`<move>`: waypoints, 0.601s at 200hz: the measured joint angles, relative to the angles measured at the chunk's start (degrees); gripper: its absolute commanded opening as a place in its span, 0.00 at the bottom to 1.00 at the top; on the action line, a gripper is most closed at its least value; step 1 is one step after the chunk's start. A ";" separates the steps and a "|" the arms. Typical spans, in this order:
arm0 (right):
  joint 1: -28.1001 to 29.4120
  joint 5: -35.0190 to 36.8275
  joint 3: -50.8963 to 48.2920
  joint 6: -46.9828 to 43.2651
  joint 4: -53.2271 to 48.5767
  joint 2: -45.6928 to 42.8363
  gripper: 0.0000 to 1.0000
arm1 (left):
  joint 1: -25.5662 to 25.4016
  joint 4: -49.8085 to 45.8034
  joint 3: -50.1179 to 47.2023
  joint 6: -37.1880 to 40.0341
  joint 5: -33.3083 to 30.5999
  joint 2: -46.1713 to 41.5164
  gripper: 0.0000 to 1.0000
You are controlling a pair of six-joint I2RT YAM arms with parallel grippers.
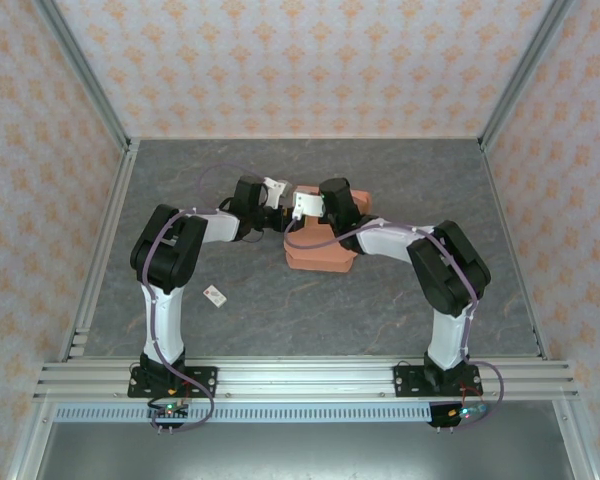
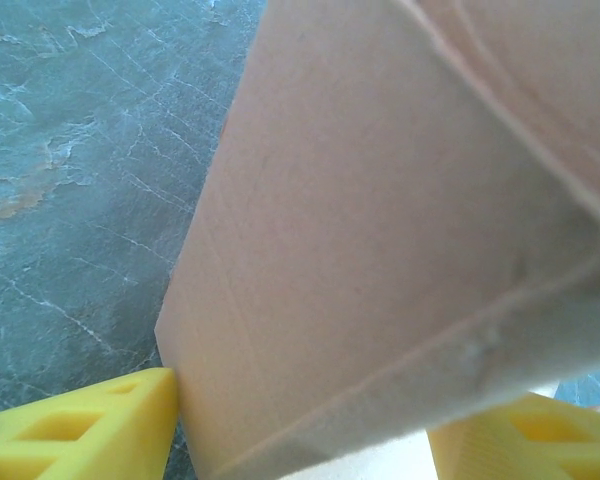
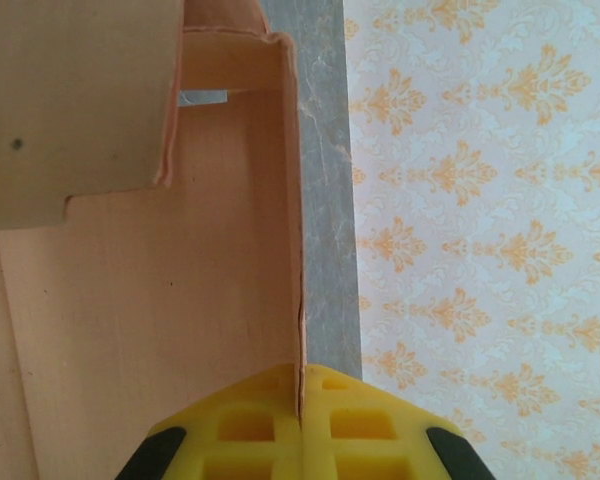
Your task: Fold the paper box
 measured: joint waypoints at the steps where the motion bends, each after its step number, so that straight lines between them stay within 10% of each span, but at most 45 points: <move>1: 0.04 0.04 -0.04 -0.02 0.09 0.00 0.00 | 0.00 0.00 0.00 0.00 0.00 0.00 0.67; 120: 1.42 1.53 -1.95 -1.25 3.41 -0.04 0.00 | -0.04 -0.37 -0.52 2.21 -2.12 -0.55 0.72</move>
